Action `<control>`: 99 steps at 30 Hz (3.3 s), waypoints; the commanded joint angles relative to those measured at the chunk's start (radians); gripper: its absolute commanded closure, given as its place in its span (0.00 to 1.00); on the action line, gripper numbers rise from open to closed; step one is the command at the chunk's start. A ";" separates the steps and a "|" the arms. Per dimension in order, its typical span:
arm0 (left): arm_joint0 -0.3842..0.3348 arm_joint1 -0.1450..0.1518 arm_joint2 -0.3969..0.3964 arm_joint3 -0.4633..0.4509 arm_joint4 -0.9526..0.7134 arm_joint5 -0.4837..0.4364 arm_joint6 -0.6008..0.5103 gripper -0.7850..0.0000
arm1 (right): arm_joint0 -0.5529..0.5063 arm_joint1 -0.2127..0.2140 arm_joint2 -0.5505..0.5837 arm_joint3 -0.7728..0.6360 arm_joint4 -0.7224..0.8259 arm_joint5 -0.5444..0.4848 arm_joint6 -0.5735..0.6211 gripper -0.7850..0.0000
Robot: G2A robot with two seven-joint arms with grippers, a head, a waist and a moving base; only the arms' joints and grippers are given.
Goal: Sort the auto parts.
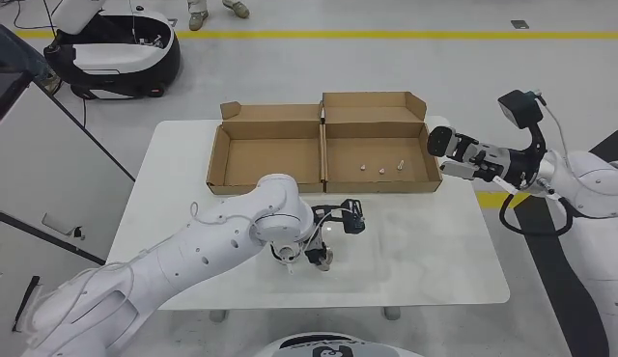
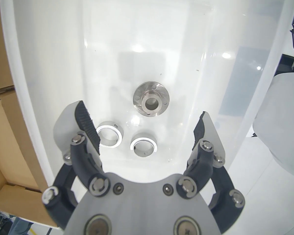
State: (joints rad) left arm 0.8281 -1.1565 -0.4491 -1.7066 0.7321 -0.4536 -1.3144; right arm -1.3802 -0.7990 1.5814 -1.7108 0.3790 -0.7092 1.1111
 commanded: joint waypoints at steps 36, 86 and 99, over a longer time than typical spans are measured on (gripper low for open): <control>-0.071 -0.052 0.127 0.104 -0.025 -0.048 -0.005 0.56 | 0.000 0.000 0.000 0.000 0.000 0.000 0.000 0.00; -0.069 -0.085 0.163 0.176 0.017 -0.036 0.011 1.00 | 0.000 0.000 0.000 0.000 0.000 0.000 0.000 0.00; -0.048 -0.040 0.087 0.073 0.028 -0.044 -0.006 1.00 | 0.000 0.000 0.000 0.000 0.000 0.000 0.000 0.00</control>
State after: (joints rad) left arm 0.7770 -1.2028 -0.3536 -1.6205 0.7598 -0.4927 -1.3151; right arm -1.3802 -0.7990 1.5814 -1.7108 0.3790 -0.7092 1.1111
